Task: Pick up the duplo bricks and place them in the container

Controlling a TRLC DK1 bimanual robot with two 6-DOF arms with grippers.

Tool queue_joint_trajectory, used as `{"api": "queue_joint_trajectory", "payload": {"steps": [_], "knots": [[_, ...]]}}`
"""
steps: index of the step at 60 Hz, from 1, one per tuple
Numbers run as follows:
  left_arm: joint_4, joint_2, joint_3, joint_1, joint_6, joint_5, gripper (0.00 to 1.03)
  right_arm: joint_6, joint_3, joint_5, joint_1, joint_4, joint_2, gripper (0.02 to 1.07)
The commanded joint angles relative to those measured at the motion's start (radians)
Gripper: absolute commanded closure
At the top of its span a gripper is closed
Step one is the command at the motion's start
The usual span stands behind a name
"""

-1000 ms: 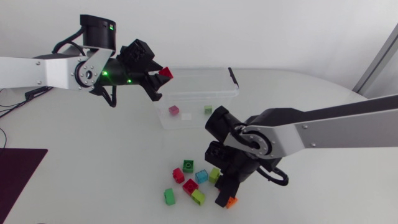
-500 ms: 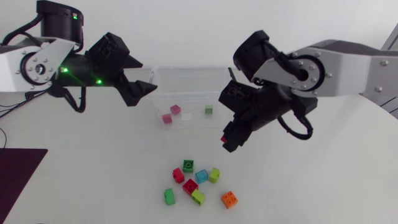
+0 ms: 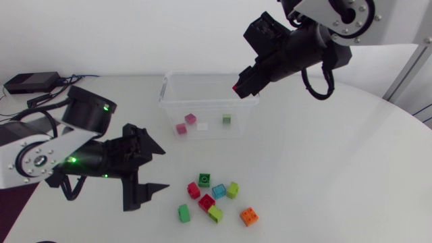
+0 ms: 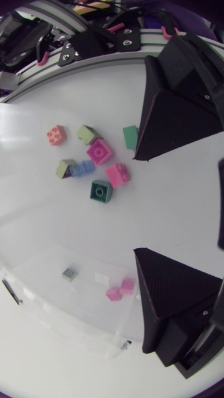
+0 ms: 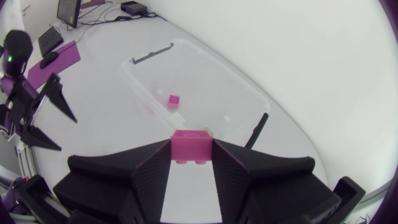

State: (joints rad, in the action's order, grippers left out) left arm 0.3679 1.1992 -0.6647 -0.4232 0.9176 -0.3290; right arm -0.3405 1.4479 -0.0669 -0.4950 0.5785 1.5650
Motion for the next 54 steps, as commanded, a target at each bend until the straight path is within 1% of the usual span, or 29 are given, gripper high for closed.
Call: {"api": "queue_joint_trajectory", "payload": {"steps": [1,4,19,26,37,38,39,40,41,42,44,45,48,50,54], "knots": [[0.009,0.000,0.054,-0.057,0.013,0.021,0.06,0.017,0.039,-0.007,0.016,-0.034,0.067,0.71],[0.009,0.017,0.062,-0.085,0.007,0.027,0.06,0.017,0.055,-0.008,0.022,-0.063,0.096,0.71],[-0.015,0.106,0.068,-0.143,-0.036,0.082,0.06,0.018,0.129,-0.004,0.035,-0.178,0.227,0.71],[-0.018,0.129,0.070,-0.178,-0.065,0.102,0.06,0.018,0.183,0.004,0.047,-0.203,0.283,0.71],[-0.007,0.132,0.063,-0.229,-0.120,0.110,0.06,0.012,0.261,0.039,0.055,-0.239,0.380,0.70],[-0.006,0.134,0.062,-0.232,-0.126,0.110,0.07,0.009,0.270,0.053,0.055,-0.247,0.392,0.66],[0.002,0.140,0.060,-0.238,-0.132,0.110,0.08,0.006,0.278,0.073,0.052,-0.256,0.405,0.58],[0.008,0.145,0.059,-0.243,-0.135,0.110,0.08,0.001,0.281,0.082,0.049,-0.261,0.412,0.52],[0.016,0.154,0.059,-0.252,-0.145,0.111,0.08,0.000,0.290,0.091,0.046,-0.261,0.423,0.37],[0.019,0.160,0.059,-0.256,-0.148,0.113,0.08,0.000,0.295,0.093,0.046,-0.261,0.429,0.25],[0.019,0.169,0.059,-0.262,-0.155,0.113,0.08,-0.002,0.296,0.104,0.042,-0.261,0.429,0.11],[0.022,0.177,0.060,-0.267,-0.158,0.114,0.10,-0.003,0.295,0.110,0.039,-0.261,0.428,0.08],[0.026,0.194,0.057,-0.275,-0.171,0.120,0.12,-0.002,0.279,0.110,0.039,-0.261,0.408,0.08],[0.026,0.211,0.053,-0.279,-0.181,0.123,0.16,0.000,0.264,0.108,0.038,-0.259,0.388,0.08],[0.026,0.240,0.047,-0.290,-0.195,0.128,0.20,0.003,0.216,0.110,0.032,-0.259,0.334,0.08]]}}
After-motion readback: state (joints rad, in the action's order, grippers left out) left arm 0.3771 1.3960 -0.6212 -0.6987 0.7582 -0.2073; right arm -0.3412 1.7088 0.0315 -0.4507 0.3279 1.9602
